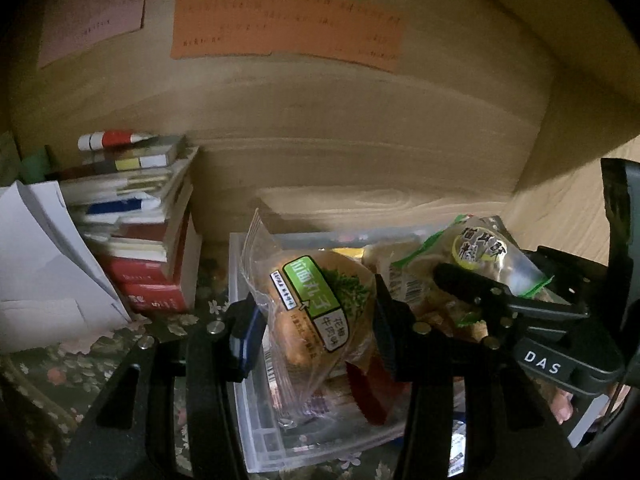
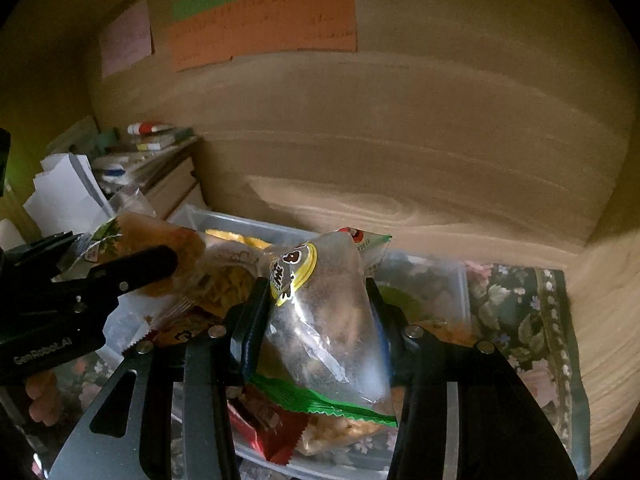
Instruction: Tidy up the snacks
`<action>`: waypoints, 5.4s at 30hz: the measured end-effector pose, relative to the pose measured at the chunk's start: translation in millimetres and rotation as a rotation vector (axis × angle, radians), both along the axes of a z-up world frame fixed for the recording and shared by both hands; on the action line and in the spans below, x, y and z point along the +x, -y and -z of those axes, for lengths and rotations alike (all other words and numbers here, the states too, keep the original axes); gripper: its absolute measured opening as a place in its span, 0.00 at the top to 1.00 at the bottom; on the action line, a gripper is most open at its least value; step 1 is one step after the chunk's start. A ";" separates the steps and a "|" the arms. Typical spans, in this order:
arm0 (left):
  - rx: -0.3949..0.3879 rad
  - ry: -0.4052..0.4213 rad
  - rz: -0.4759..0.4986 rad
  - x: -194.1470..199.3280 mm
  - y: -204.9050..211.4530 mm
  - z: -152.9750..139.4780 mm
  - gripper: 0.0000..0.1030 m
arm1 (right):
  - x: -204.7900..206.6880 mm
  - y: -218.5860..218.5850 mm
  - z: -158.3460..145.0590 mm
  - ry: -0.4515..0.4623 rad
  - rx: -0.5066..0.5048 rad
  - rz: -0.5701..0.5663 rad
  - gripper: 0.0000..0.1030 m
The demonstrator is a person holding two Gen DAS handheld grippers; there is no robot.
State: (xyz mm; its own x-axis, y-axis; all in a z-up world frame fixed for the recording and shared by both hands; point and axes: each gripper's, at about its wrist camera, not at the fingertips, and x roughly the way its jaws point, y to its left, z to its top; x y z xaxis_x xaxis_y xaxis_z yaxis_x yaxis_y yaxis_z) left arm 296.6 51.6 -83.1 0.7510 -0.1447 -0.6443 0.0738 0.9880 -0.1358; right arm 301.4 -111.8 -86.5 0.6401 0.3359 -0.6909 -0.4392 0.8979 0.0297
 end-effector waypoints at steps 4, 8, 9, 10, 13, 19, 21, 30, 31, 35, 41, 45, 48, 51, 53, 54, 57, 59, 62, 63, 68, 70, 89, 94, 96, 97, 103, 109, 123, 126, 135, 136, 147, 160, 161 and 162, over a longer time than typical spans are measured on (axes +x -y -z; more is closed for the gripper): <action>-0.006 -0.011 -0.013 1.7 -0.6 3.2 0.52 | 3.2 -1.8 7.9 -0.024 -0.013 -0.011 0.59; -0.010 -0.016 -0.021 0.2 -0.5 1.5 0.42 | 1.2 -2.1 6.9 -0.019 -0.036 -0.008 0.56; -0.014 -0.014 -0.025 -0.5 -1.6 0.4 0.41 | 1.1 -2.1 6.4 -0.013 -0.043 -0.008 0.56; -0.017 -0.008 -0.031 -3.1 -2.2 -2.3 0.39 | 0.3 -2.0 5.0 -0.008 -0.047 -0.007 0.54; -0.028 0.007 -0.035 -9.3 -4.7 -9.0 0.39 | -5.2 2.2 -3.8 0.009 -0.033 -0.005 0.45; -0.023 0.064 -0.033 -34.2 -6.8 -30.8 0.37 | -22.4 10.4 -24.6 0.060 -0.010 -0.004 0.39; -0.019 0.088 -0.032 -44.4 -5.5 -38.2 0.33 | -28.6 10.3 -29.8 0.072 -0.002 -0.007 0.39; 0.020 0.157 -0.019 -91.6 -1.2 -55.9 0.19 | -69.1 18.5 -43.7 0.101 0.017 -0.039 0.36; 0.021 0.155 -0.013 -95.7 -1.0 -54.6 0.18 | -73.8 19.2 -42.8 0.101 0.020 -0.041 0.34; 0.031 0.138 -0.002 -109.7 -0.2 -43.9 0.15 | -89.6 21.4 -34.6 0.071 0.039 -0.052 0.29; 0.048 0.062 0.005 -123.4 2.0 -12.2 0.15 | -100.5 16.7 -1.5 -0.036 0.036 -0.073 0.29; 0.033 -0.008 0.005 -127.1 -1.0 14.0 0.15 | -99.4 10.3 23.5 -0.118 0.018 -0.085 0.29; 0.025 -0.055 0.012 -129.2 -0.4 30.3 0.15 | -98.8 6.6 37.8 -0.162 -0.003 -0.090 0.29; 0.022 -0.090 0.027 -131.1 2.7 43.8 0.16 | -98.0 7.0 47.2 -0.203 0.012 -0.095 0.29; 0.013 -0.116 0.042 -131.3 5.7 52.8 0.22 | -96.2 8.0 50.9 -0.226 0.029 -0.098 0.29; 0.012 -0.127 0.049 -131.3 6.9 56.1 0.24 | -95.6 8.1 53.2 -0.240 0.034 -0.103 0.29; 0.003 -0.169 0.069 -128.8 10.8 68.7 0.32 | -98.7 6.8 58.7 -0.260 0.020 -0.116 0.29; -0.022 -0.190 0.080 -127.3 11.7 76.6 0.37 | -101.7 6.6 60.9 -0.255 0.005 -0.116 0.34; -0.049 -0.200 0.096 -126.3 14.1 80.5 0.49 | -104.9 9.2 58.5 -0.234 0.003 -0.118 0.40; -0.046 -0.198 0.098 -126.3 15.4 80.6 0.49 | -105.5 10.4 57.7 -0.229 0.004 -0.119 0.41; -0.054 -0.172 0.105 -128.2 16.1 74.3 0.60 | -110.0 21.5 50.0 -0.195 0.009 -0.105 0.45; -0.060 -0.160 0.108 -128.5 14.0 68.8 0.65 | -110.7 24.9 45.5 -0.188 0.024 -0.099 0.45; -0.039 0.060 0.075 -122.9 0.9 -15.2 0.73 | -97.6 54.8 -24.9 0.026 0.089 0.000 0.46; -0.034 0.093 0.048 -111.5 -4.0 -24.5 0.73 | -77.5 55.6 -28.4 0.054 0.073 0.038 0.46; -0.033 0.094 0.040 -104.6 -5.6 -24.6 0.73 | -67.9 56.6 -25.4 0.053 0.065 0.054 0.46; -0.032 0.092 0.036 -100.1 -6.5 -23.8 0.73 | -62.9 56.4 -23.7 0.049 0.063 0.060 0.46; -0.032 0.051 0.031 -74.1 -7.8 -8.3 0.73 | -33.8 48.9 -5.4 0.009 0.035 0.079 0.46; -0.048 0.029 0.019 -56.9 -10.8 3.5 0.73 | -23.4 34.5 3.0 0.013 0.006 0.057 0.46; -0.014 0.025 -0.025 -54.7 -15.1 8.0 0.47 | -30.1 29.7 -0.2 0.017 -0.026 0.040 0.30; -0.009 0.042 -0.022 -60.4 -15.6 2.1 0.46 | -36.8 33.4 -9.1 0.040 -0.022 0.040 0.25; 0.001 0.158 -0.011 -94.2 -8.5 -37.6 0.45 | -63.5 51.4 -55.5 0.134 0.046 0.055 0.24; -0.001 0.182 -0.013 -101.1 -7.4 -45.1 0.45 | -69.1 54.1 -62.0 0.149 0.055 0.057 0.24; 0.013 0.374 -0.020 -168.7 8.8 -99.9 0.44 | -142.1 75.9 -125.6 0.318 0.158 0.060 0.24; 0.045 0.494 -0.063 -235.6 28.7 -123.5 0.24 | -199.2 72.2 -144.0 0.413 0.184 0.061 0.12; 0.047 0.499 -0.066 -239.3 29.9 -123.5 0.22 | -203.6 72.8 -144.3 0.419 0.179 0.066 0.08; 0.048 0.502 -0.070 -241.1 30.5 -123.6 0.21 | -207.4 71.9 -143.9 0.426 0.173 0.070 0.06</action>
State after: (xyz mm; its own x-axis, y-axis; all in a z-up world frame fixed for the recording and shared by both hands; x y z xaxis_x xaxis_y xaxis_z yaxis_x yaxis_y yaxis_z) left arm 55.5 21.1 40.4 0.9765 -0.0620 -0.2065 0.0517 0.9971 -0.0553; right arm 94.1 -183.7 57.4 0.8803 0.3686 -0.2986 -0.3828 0.9237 0.0118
